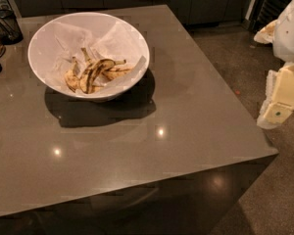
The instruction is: Pick banana from white bowl
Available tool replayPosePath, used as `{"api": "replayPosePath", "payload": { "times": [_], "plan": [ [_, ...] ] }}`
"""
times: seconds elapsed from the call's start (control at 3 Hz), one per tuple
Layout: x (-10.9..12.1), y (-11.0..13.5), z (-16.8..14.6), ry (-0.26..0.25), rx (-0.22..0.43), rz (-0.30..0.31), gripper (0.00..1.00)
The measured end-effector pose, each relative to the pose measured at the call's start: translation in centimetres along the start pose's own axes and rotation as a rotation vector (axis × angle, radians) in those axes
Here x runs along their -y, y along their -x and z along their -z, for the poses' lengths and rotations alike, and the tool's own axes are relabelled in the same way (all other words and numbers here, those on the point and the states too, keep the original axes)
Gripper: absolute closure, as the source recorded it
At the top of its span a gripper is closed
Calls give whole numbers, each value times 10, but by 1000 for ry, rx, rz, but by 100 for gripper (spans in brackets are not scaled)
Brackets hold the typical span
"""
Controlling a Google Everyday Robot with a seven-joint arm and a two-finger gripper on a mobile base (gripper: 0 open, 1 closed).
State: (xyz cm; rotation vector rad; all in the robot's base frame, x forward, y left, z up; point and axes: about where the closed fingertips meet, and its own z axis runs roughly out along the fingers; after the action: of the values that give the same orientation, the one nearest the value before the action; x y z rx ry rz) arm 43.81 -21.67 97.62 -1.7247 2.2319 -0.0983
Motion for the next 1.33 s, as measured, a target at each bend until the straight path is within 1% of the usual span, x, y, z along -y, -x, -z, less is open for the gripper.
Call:
{"api": "replayPosePath", "payload": {
  "times": [0.33, 0.67, 1.0, 1.33],
  "plan": [
    [0, 0, 0, 0, 0, 0, 0],
    [18, 27, -3, -9, 41, 60, 0],
    [41, 66, 2, -23, 60, 172, 0],
    [54, 112, 14, -73, 49, 302, 0]
  ]
}}
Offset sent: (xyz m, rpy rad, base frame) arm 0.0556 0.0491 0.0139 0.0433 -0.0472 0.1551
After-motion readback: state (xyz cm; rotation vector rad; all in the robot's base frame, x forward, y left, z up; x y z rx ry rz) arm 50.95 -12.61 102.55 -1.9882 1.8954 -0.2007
